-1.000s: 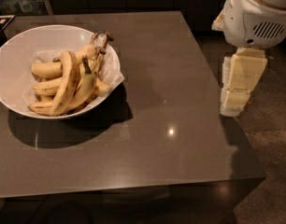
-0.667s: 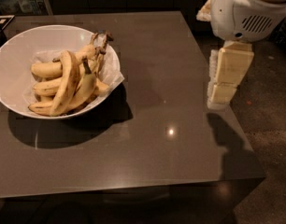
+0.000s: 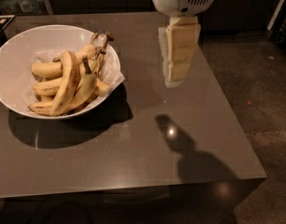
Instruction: Pick banana from white bowl
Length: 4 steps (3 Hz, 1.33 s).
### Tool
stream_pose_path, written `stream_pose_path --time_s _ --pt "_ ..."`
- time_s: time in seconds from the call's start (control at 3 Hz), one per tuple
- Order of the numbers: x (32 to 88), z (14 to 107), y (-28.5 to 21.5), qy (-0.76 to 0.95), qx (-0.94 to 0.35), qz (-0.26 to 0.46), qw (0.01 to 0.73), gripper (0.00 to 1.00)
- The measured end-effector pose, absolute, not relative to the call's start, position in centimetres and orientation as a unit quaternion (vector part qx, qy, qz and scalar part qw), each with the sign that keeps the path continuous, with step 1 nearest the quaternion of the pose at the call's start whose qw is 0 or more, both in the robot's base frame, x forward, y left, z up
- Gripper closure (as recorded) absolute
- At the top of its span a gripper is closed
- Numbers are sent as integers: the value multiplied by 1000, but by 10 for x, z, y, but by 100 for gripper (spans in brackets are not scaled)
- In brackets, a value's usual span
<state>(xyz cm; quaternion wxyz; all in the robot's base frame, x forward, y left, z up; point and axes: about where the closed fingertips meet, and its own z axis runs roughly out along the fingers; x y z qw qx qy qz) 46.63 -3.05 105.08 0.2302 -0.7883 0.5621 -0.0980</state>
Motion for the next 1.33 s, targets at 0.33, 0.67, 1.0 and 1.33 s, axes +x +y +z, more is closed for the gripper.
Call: stream_pose_path --time_s 0.33,0.67,1.0,1.33 --pt "461 1059 -29 559 -788 -104 237 0" --pt "462 1062 -17 534 -802 -111 245 0" --pt "481 1064 26 466 -842 -112 247 0" --pt "498 1059 69 398 -879 -101 242 0"
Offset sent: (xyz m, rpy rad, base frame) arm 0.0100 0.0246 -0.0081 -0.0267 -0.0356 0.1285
